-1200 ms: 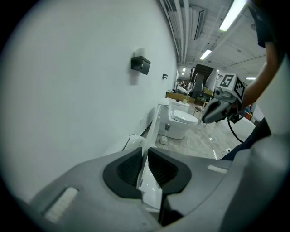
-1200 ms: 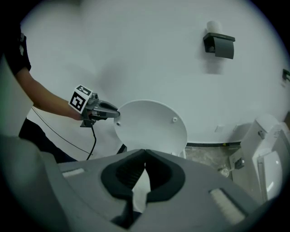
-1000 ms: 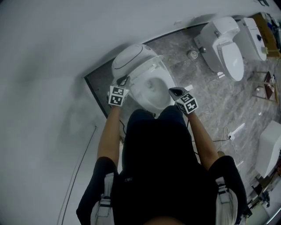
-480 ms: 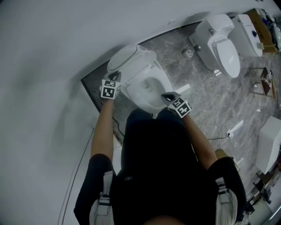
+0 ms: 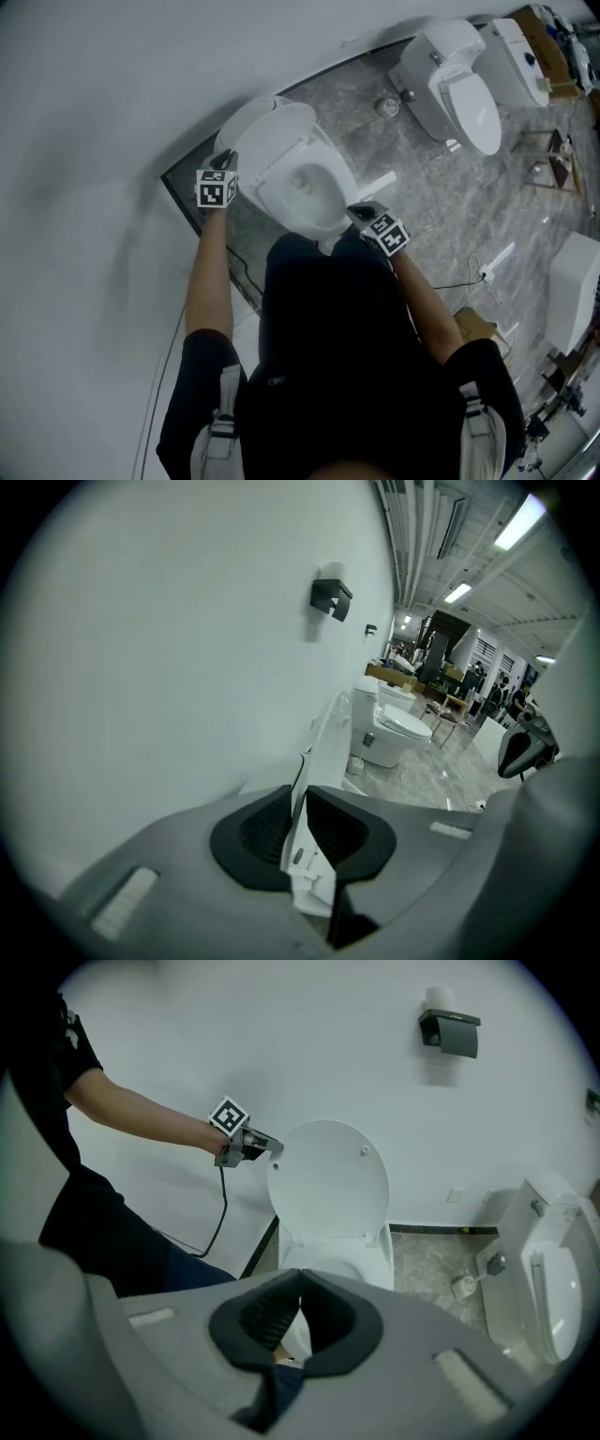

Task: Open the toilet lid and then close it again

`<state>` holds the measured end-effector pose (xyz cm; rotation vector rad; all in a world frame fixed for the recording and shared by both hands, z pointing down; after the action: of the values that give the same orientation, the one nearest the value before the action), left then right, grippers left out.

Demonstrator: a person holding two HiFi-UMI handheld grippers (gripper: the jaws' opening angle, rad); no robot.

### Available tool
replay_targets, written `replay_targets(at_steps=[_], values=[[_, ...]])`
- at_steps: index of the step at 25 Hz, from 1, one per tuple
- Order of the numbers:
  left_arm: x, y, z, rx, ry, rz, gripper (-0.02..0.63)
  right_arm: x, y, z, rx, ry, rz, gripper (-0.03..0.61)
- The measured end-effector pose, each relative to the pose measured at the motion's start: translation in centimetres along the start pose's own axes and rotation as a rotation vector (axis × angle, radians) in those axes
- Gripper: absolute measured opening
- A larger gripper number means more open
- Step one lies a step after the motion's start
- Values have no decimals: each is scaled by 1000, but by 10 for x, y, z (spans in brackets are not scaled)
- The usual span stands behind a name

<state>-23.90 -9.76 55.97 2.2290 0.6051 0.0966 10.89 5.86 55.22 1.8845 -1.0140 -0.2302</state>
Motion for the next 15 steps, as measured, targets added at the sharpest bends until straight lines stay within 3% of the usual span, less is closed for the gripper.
replay_targets(at_steps=[15], values=[[22, -10, -8, 63, -52, -1, 55, -8, -8, -12, -17, -26, -2, 3]])
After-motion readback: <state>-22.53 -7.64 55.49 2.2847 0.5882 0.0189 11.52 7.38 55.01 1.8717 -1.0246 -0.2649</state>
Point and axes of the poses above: the fingertips, and each gripper's own axes: y forward along the fingers, x to its right, z out of its top, the point moved 5 cm from there along -y, backward along the fingers, and after that the axes turned 3 degrees about -z, right-handed, at the moved point
